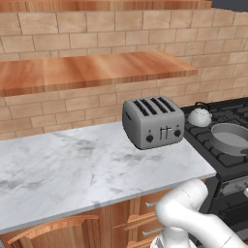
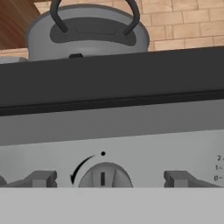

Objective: Pick the kettle from the cabinet and place it on a stove burner. Then pick the pot from the counter and place it on another stove burner. Finally, turn both burners on.

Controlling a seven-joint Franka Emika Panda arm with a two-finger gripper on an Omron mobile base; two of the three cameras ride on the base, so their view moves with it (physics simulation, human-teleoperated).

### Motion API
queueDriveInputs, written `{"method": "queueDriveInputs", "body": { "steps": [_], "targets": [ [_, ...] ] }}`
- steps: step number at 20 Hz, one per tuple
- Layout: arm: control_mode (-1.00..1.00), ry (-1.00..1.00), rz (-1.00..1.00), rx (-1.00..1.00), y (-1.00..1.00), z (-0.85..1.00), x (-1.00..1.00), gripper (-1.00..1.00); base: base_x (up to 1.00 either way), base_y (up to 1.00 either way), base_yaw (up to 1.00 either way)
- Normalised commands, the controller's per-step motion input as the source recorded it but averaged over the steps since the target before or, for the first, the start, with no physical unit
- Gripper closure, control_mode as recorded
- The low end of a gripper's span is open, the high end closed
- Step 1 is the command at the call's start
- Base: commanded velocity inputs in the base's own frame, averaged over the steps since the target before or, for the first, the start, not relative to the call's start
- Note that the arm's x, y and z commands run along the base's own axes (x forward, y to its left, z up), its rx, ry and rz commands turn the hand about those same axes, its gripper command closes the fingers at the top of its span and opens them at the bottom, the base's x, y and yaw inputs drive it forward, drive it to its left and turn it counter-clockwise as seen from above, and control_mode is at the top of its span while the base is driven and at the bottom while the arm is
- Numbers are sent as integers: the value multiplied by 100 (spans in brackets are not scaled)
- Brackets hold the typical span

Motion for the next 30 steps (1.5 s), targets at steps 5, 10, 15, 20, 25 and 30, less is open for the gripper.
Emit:
{"method": "queueDriveInputs", "body": {
  "steps": [5, 10, 15, 20, 25, 30],
  "targets": [
    [-100, -5, 1, 1, -1, -23, 5, 100, 0, 0, 0],
    [-100, -7, 2, 1, 0, -17, 6, 100, 0, 0, 0],
    [-100, -8, 2, 0, 0, -6, 0, 100, 0, 0, 0],
    [-100, -8, 4, -5, 7, 0, 0, 100, 0, 0, 0],
    [-100, -1, 3, -9, 0, 0, -4, 100, 0, 0, 0],
    [-100, -4, 3, -17, -2, 0, -4, 100, 0, 0, 0]
  ]
}}
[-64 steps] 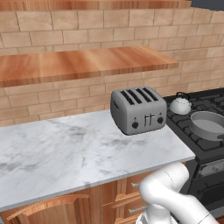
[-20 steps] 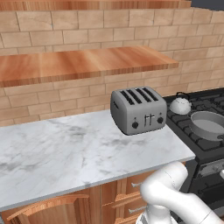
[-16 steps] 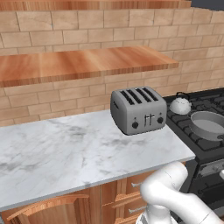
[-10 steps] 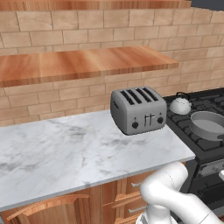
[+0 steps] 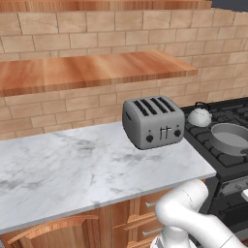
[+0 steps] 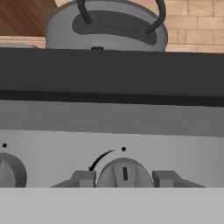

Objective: Pick the kettle from the cabinet and place it on a stove burner. Then pick the pot from the counter and place it on another stove burner. Finally, turn both burners on.

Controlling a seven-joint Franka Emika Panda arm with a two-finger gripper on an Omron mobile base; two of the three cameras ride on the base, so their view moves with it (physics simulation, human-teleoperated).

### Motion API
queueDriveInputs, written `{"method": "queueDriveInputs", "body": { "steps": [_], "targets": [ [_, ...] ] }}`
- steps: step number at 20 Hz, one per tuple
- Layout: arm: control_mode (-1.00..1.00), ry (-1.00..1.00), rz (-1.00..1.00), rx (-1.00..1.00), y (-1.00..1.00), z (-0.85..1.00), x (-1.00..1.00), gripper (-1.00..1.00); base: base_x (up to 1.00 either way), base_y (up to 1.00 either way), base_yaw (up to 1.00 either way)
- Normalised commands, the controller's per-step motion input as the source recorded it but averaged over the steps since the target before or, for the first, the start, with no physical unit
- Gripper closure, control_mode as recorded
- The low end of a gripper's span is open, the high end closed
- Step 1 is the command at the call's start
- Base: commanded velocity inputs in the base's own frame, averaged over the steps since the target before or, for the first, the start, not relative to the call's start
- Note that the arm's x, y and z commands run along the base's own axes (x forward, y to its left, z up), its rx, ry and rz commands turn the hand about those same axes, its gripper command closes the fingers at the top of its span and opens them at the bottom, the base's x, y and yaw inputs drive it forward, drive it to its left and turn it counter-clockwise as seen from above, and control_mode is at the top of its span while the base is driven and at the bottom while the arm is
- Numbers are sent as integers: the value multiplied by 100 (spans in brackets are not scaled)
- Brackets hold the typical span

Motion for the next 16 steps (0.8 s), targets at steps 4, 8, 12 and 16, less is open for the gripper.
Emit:
{"method": "queueDriveInputs", "body": {
  "steps": [4, 8, 12, 16],
  "targets": [
    [-100, -2, 3, -22, 0, 0, -6, 100, 0, 0, 0],
    [-100, -3, 3, -24, 0, 0, -10, 100, 0, 0, 0],
    [-100, -4, 3, -26, 0, 0, -14, 100, 0, 0, 0],
    [-100, -4, 4, -27, 0, 0, -15, 100, 0, 0, 0]
  ]
}}
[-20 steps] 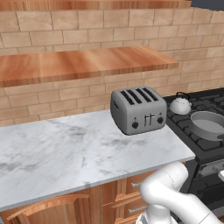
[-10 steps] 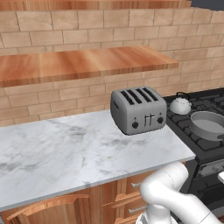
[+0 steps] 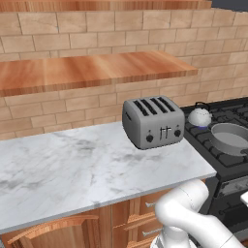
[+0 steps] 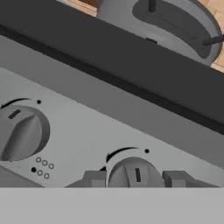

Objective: Pick the kettle from the cabinet and place it on a stove burner. Then pick the pot from the counter and place it on another stove burner. Finally, turn both burners on.

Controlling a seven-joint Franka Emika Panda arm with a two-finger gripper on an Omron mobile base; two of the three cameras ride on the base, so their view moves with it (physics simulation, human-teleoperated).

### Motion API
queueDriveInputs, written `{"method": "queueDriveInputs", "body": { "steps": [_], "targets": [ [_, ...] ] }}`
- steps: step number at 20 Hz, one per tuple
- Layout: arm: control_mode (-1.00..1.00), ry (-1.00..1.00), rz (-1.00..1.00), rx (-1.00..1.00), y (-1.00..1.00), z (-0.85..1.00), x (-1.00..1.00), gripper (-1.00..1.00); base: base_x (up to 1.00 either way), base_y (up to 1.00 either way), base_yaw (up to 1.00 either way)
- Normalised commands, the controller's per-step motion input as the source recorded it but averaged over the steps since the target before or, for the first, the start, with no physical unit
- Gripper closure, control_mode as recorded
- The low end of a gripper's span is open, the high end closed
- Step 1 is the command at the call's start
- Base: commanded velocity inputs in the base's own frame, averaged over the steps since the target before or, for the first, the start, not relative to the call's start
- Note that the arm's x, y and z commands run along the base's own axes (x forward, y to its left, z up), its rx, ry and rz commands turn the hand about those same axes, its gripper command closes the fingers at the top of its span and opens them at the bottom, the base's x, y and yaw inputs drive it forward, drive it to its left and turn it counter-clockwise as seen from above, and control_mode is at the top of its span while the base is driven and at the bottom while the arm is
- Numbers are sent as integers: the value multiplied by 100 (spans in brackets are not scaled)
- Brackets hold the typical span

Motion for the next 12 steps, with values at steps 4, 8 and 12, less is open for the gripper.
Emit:
{"method": "queueDriveInputs", "body": {
  "steps": [4, 8, 12],
  "targets": [
    [-100, -3, 4, -28, 0, 0, -14, 100, 0, 0, 0],
    [-100, 0, 2, -24, 1, 0, -10, 100, 0, 0, 0],
    [-100, 1, 0, -7, 5, -1, -5, -100, 0, 0, 0]
  ]
}}
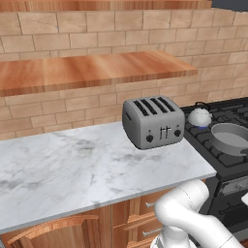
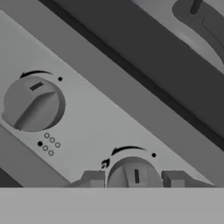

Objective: Pick the kettle from the cabinet and place it on a stove burner. Then pick the pot from the counter and place it on another stove burner. Finally, turn both burners on.

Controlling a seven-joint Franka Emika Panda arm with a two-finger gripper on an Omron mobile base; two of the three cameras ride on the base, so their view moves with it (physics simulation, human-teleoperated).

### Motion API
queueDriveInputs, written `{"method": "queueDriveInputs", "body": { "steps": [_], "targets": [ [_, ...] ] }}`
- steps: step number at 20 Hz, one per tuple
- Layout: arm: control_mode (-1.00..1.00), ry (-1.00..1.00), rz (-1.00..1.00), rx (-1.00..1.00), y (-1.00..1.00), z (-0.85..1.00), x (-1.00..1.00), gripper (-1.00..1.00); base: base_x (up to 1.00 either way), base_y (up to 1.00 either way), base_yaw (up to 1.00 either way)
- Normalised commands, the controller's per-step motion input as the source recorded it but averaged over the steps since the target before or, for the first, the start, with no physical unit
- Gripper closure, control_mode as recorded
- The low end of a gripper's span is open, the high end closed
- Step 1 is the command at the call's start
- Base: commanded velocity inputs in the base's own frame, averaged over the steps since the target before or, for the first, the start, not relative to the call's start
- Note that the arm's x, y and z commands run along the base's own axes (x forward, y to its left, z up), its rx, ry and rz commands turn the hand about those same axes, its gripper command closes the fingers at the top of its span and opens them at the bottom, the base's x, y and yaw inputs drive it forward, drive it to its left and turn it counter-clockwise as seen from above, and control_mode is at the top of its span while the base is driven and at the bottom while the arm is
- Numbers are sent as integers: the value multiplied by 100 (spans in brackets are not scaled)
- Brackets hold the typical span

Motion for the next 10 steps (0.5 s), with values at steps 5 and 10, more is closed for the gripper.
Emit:
{"method": "queueDriveInputs", "body": {
  "steps": [5, 10],
  "targets": [
    [-100, 0, 0, 0, 0, -1, -4, -100, 0, 0, 0],
    [-100, -3, 0, 0, -3, 0, -23, -100, 0, 0, 0]
  ]
}}
